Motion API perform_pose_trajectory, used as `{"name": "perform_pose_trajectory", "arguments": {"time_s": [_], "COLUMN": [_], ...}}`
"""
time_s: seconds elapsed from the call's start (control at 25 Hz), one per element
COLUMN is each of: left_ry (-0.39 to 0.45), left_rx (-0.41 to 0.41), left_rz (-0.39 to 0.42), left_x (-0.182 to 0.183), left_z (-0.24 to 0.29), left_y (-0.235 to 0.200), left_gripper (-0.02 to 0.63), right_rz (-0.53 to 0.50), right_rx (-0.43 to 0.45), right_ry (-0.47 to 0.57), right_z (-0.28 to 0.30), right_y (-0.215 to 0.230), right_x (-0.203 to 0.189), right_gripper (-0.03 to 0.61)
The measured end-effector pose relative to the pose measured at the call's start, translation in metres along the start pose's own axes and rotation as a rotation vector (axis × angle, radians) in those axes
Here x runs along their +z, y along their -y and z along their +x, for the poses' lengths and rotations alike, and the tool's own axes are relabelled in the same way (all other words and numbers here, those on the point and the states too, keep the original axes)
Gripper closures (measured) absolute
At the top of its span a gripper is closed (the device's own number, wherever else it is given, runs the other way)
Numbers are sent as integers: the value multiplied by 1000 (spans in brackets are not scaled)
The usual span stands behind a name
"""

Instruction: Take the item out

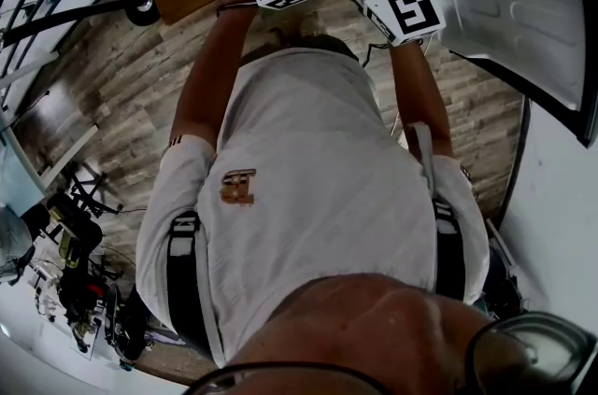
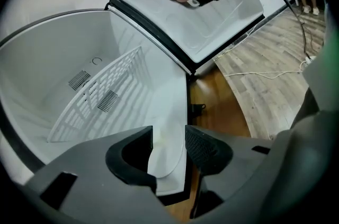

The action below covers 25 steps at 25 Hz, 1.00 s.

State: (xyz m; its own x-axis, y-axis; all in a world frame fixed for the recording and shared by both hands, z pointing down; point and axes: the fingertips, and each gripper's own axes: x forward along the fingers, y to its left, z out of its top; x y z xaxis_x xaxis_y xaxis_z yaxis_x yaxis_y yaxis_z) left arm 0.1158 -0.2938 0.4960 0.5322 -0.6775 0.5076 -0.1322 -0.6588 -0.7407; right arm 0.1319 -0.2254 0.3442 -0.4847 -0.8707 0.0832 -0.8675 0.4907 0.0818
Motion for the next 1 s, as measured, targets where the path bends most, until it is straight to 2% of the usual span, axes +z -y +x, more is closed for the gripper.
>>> {"name": "perform_pose_trajectory", "arguments": {"time_s": [0.32, 0.64, 1.0], "left_ry": [-98, -196, -288], "left_rx": [-33, -63, -88], "left_rz": [64, 74, 50], "left_x": [-9, -14, -17], "left_z": [36, 59, 79], "left_y": [14, 19, 26], "left_gripper": [426, 426, 426], "right_rz": [16, 23, 37], "right_rx": [25, 42, 52], "right_ry": [-2, 1, 3], "right_z": [-1, -8, -12], "right_y": [15, 32, 46], "right_x": [-14, -18, -24], "right_gripper": [546, 546, 545]}}
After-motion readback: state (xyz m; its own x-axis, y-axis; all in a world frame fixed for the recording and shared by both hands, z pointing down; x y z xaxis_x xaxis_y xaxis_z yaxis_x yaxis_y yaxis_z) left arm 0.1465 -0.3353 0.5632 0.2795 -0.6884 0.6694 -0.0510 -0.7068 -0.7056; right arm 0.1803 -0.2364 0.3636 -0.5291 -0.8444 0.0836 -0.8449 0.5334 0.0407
